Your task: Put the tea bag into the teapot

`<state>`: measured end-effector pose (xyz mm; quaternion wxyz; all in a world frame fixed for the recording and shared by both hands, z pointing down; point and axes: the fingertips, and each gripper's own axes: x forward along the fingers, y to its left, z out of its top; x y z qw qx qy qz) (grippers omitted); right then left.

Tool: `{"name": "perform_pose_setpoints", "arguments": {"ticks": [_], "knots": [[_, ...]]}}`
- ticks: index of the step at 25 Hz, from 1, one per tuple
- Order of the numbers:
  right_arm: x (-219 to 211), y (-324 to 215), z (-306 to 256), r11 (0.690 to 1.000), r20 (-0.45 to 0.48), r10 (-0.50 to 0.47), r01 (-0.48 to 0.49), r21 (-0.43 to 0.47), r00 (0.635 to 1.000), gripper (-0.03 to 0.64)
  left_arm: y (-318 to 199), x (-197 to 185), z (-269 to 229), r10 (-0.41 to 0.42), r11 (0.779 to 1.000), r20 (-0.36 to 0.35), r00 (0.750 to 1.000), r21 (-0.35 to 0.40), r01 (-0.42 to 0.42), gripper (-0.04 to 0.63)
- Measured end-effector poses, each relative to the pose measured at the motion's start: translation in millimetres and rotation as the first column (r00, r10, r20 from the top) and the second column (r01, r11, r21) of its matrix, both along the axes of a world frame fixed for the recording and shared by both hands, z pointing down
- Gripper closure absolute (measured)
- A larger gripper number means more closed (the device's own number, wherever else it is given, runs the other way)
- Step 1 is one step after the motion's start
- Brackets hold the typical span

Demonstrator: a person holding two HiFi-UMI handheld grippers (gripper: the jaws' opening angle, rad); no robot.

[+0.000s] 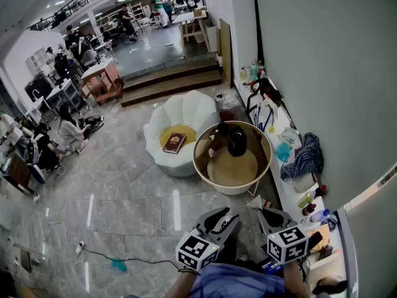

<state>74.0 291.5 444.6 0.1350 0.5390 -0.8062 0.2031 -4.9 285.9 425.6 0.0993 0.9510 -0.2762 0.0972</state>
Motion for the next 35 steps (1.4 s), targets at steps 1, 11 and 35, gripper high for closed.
{"name": "perform_pose_setpoints", "arguments": {"ticks": [1, 11, 35], "knots": [[-1, -2, 0, 1.0, -0.001, -0.002, 0.002, -0.001, 1.0, 0.6, -2, 0, 0, -0.002, 1.0, -0.001, 1.0, -0.001, 0.002, 0.466], [-7, -25, -1, 1.0, 0.008, -0.004, 0.003, 0.01, 1.0, 0.6, -16, -5, 2, 0.003, 1.0, 0.023, 1.0, 0.002, -0.003, 0.466], [11, -194, 27, 0.993, -0.007, 0.039, -0.04, -0.108, 0.999, 0.6, -195, 4, 26, 0.114, 0.992, 0.034, 0.993, -0.058, -0.111, 0.486]]}}
